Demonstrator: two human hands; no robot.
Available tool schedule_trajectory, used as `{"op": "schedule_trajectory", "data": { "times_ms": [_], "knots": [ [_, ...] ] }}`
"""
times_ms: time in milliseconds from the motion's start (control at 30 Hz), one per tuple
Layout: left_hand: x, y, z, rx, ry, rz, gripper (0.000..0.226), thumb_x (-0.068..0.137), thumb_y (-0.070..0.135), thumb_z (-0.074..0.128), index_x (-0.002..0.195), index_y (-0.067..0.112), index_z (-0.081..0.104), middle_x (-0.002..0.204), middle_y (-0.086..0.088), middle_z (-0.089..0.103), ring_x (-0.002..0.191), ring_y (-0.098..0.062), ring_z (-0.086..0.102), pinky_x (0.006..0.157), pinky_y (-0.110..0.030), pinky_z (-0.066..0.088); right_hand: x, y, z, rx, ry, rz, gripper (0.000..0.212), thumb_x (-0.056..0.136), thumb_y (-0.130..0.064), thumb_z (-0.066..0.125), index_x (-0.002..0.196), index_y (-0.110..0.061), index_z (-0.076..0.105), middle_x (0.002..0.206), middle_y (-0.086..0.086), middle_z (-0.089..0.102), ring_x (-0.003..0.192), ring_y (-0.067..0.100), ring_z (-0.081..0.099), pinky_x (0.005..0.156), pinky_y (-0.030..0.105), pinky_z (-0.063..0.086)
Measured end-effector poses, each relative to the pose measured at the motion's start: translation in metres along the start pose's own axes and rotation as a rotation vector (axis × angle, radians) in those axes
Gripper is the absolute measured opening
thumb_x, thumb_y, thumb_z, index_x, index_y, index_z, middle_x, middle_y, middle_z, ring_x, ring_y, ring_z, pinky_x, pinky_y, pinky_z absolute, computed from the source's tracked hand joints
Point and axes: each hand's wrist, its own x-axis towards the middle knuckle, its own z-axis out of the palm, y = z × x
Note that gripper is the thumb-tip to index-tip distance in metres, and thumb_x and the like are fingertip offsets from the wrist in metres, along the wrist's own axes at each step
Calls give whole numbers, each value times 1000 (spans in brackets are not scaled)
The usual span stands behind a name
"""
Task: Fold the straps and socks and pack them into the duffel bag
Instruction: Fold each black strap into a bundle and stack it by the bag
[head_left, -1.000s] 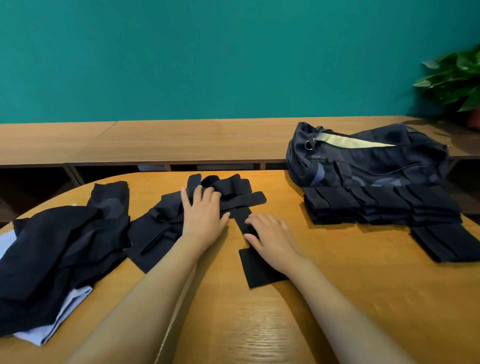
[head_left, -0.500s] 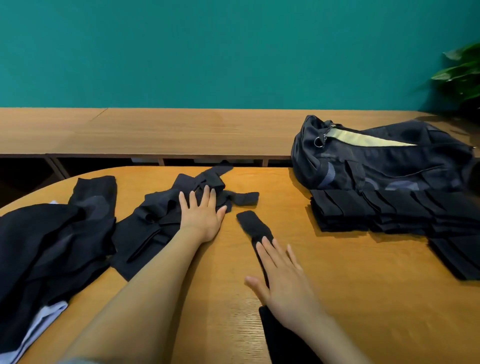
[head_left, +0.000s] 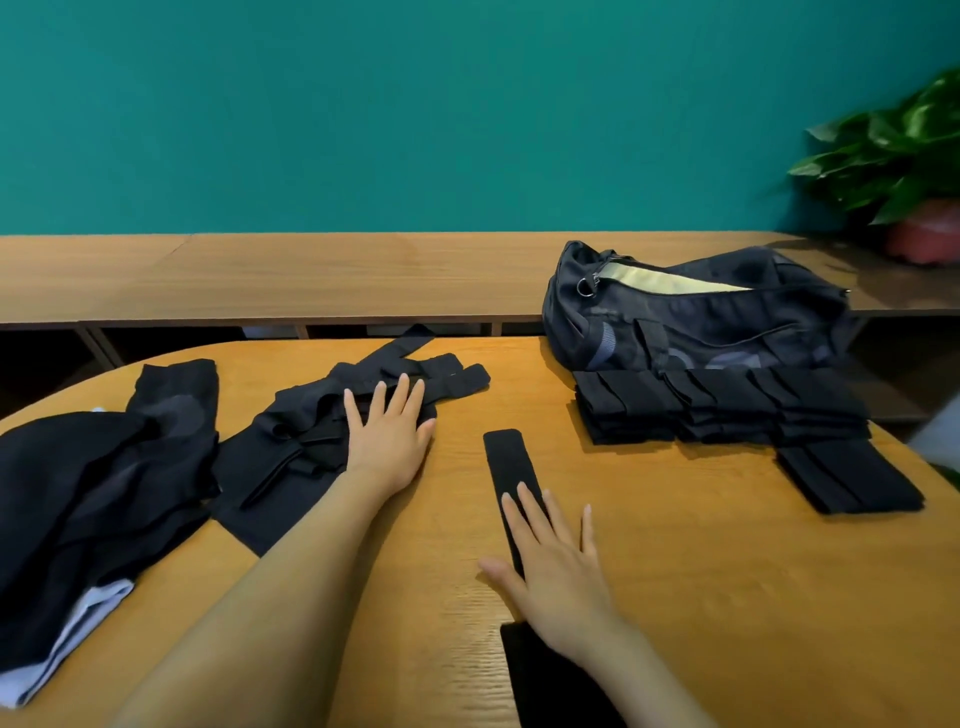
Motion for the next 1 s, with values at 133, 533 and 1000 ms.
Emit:
{"op": "schedule_trajectory", "data": {
  "times_ms": [133, 533, 1000],
  "knots": [
    [-57, 24, -12, -111, 25, 14, 58, 103, 49, 18, 155, 29, 1, 163, 7, 0, 150, -18, -3, 114, -58, -13, -18, 0, -15, 70, 36, -9, 104, 62, -81, -21, 154, -36, -4, 161, -12, -12, 147, 15, -20, 118, 48, -15],
    [-234, 73, -5, -577, -112, 85, 55, 100, 49, 36, 152, 39, 18, 161, 16, 9, 148, -12, 2, 118, -52, -9, -126, 27, 5, 148, 145, 9, 64, 101, -51, 34, 155, -33, 6, 161, -16, 7, 148, 4, -1, 120, 36, -11],
    [-272, 51, 8, -570, -7, 278, 40, 92, 44, 56, 132, 37, 56, 147, 23, 38, 144, -2, 12, 120, -41, -8, -140, 23, 29, 231, 162, -196, 74, 83, -76, 27, 147, -39, 34, 158, -21, 15, 145, -8, -4, 116, 23, -16]
  ]
}}
